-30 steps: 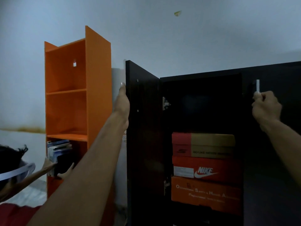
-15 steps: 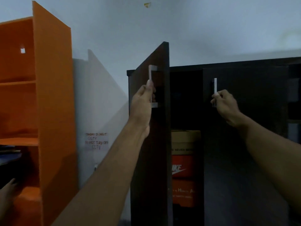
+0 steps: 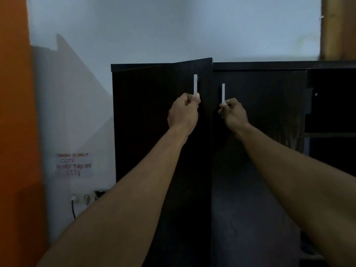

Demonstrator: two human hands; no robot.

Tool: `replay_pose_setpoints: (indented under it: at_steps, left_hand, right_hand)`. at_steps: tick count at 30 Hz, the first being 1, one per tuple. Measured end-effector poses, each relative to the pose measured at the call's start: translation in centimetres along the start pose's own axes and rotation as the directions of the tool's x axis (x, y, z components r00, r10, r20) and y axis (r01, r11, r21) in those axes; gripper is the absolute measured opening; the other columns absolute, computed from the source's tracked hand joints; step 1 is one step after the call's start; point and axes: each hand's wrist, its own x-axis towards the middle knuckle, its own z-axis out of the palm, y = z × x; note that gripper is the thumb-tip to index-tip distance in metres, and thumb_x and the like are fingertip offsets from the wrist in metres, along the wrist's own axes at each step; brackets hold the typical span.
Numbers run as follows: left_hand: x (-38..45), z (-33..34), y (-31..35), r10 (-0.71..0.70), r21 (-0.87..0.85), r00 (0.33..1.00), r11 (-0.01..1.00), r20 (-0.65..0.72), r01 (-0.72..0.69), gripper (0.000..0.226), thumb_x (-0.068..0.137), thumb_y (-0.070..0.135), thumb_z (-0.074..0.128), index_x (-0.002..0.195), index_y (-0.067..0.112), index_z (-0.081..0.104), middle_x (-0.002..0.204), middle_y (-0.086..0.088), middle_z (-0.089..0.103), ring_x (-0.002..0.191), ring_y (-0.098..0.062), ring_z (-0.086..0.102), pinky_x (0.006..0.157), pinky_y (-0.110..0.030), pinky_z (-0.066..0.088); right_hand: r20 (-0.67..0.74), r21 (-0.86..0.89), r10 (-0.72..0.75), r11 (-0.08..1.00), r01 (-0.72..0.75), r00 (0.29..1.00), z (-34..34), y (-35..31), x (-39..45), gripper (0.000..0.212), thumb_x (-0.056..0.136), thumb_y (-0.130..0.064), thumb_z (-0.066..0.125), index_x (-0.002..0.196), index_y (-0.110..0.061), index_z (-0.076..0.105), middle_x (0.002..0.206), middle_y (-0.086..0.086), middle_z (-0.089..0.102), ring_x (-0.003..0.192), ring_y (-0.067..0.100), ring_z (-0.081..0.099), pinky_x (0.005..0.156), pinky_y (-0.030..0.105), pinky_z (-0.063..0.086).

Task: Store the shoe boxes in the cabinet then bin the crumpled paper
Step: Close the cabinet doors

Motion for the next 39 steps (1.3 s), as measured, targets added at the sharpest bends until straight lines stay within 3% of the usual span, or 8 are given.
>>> replay_pose_setpoints:
  at_steps: [3,7,12,16,21,25,33,39]
  left_hand:
    - [1.5,0.8,-1.1,-0.066,0.027,0.997,0.998,0.038,0.065,0.022,0.105,0.037,0.051,0.116,0.025,0.065,0.114,0.005,0.064,0.092,-0.005,0.058,0.081,-0.029,0.050]
    - [3.4,1.4,-2.4,-0.128,0.042,0.988,0.991,0.087,0.124,0.016,0.102,0.030,0.055,0.116,0.028,0.064,0.114,0.006,0.066,0.099,-0.014,0.065,0.093,-0.044,0.059]
    - [4.7,3.0,-3.6,-0.077,0.136,0.997,0.988,-0.001,0.076,0.018,0.104,0.035,0.054,0.120,0.029,0.060,0.122,0.006,0.062,0.093,-0.007,0.058,0.077,-0.028,0.050]
    - [5.4,3.1,-3.9,-0.091,0.164,0.995,0.983,0.025,0.086,0.021,0.104,0.033,0.055,0.124,0.028,0.058,0.124,0.004,0.061,0.100,-0.010,0.060,0.079,-0.028,0.049]
    - [5.5,2.6,-3.7,-0.126,0.141,0.989,0.983,0.076,0.114,0.025,0.101,0.025,0.062,0.126,0.026,0.059,0.121,0.003,0.063,0.104,-0.010,0.061,0.089,-0.031,0.052]
    - [3.9,0.4,-4.4,-0.199,-0.028,0.964,0.978,0.176,0.207,0.024,0.097,0.018,0.067,0.120,0.024,0.064,0.117,0.004,0.067,0.111,-0.013,0.067,0.104,-0.038,0.054]
    - [-5.5,-2.7,-12.1,-0.259,0.156,0.931,0.962,0.258,0.224,0.027,0.099,0.023,0.066,0.125,0.024,0.061,0.118,0.003,0.066,0.105,-0.014,0.067,0.093,-0.036,0.056]
    - [-17.2,-1.4,-21.8,-0.372,0.279,0.869,0.916,0.326,0.288,0.021,0.099,0.022,0.067,0.119,0.020,0.066,0.105,0.003,0.069,0.096,-0.014,0.069,0.083,-0.030,0.054]
  right_hand:
    - [-0.010,0.034,0.038,0.999,-0.037,0.999,0.2,0.2,0.0,0.020,0.108,-0.027,0.044,0.122,-0.019,0.056,0.115,0.004,0.064,0.101,0.016,0.064,0.088,0.036,0.057]
    - [-0.044,0.019,0.005,1.000,-0.005,0.999,0.5,0.3,-0.1,0.018,0.108,-0.026,0.043,0.117,-0.018,0.056,0.108,0.003,0.064,0.104,0.022,0.064,0.095,0.045,0.057]
    - [-0.053,0.009,-0.020,1.000,0.021,0.998,0.9,0.7,0.4,0.013,0.107,-0.025,0.043,0.109,-0.022,0.056,0.098,-0.003,0.064,0.106,0.020,0.063,0.100,0.046,0.054]
    - [-0.054,-0.013,-0.052,0.999,0.051,0.997,1.0,1.0,0.4,0.014,0.107,-0.025,0.043,0.097,-0.031,0.051,0.092,-0.006,0.064,0.100,0.017,0.064,0.112,0.051,0.044]
    - [-0.035,-0.030,-0.035,0.999,0.034,0.999,0.5,0.6,0.0,0.012,0.107,-0.027,0.044,0.109,-0.022,0.055,0.110,0.004,0.066,0.109,0.020,0.063,0.101,0.045,0.053]
    - [-0.046,-0.004,-0.011,1.000,0.011,0.999,0.1,0.0,-0.6,0.016,0.107,-0.026,0.047,0.118,-0.018,0.057,0.114,0.004,0.067,0.101,0.014,0.064,0.086,0.031,0.055]
    - [-0.128,0.314,0.115,0.947,-0.070,0.985,-0.3,2.1,-6.3,0.024,0.094,-0.009,0.063,0.114,-0.023,0.064,0.109,-0.002,0.068,0.107,0.012,0.068,0.101,0.038,0.056]
    - [-0.017,0.196,0.156,0.969,-0.150,0.988,1.2,11.5,-19.0,0.018,0.091,-0.011,0.061,0.099,-0.025,0.067,0.095,-0.002,0.073,0.096,0.014,0.074,0.095,0.037,0.059]
